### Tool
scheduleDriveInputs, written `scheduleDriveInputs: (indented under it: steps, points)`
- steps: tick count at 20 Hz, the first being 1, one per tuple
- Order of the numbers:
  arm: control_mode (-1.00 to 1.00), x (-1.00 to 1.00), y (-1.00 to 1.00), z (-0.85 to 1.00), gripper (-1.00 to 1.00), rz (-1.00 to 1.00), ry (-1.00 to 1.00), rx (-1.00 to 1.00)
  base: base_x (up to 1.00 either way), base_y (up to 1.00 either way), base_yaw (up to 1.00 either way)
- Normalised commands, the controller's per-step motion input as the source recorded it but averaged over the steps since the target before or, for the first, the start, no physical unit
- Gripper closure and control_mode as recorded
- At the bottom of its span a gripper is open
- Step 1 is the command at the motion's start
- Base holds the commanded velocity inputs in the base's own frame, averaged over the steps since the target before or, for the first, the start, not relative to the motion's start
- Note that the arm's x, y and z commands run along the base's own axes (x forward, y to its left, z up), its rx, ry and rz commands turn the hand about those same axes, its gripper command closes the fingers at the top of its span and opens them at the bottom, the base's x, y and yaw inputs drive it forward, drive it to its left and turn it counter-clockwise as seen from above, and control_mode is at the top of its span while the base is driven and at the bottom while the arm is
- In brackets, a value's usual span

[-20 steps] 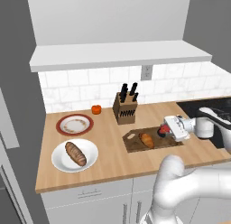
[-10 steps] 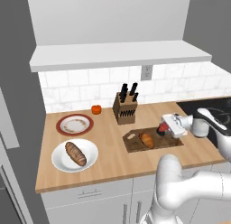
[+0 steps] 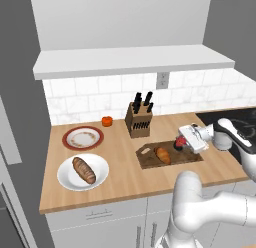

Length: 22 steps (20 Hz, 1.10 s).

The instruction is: From the different types of pastries on the counter, select a croissant and place it on the cutting board. Then retrieve a jar of jam from the cabinet and place it alongside the croissant on the cutting board.

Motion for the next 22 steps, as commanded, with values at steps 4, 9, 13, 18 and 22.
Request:
scheduleDriveInputs:
  steps: [4,9,13,18,22]
  points:
    - [-1.00,0.00,0.01,0.03,-1.00,0.00,0.00,0.00,0.00,0.00,0.00]
    - [-1.00,-0.14,0.00,0.39,-1.00,0.03,0.00,0.00,0.00,0.00,0.00]
    - [-1.00,-0.06,-0.02,0.41,-1.00,0.11,0.00,0.00,0.00,0.00,0.00]
    - [-1.00,0.00,-0.02,0.19,-1.00,0.04,-0.17,-0.10,0.00,0.00,0.00]
    - [-1.00,-0.11,-0.19,0.06,-1.00,-0.07,-0.15,-0.12,0.00,0.00,0.00]
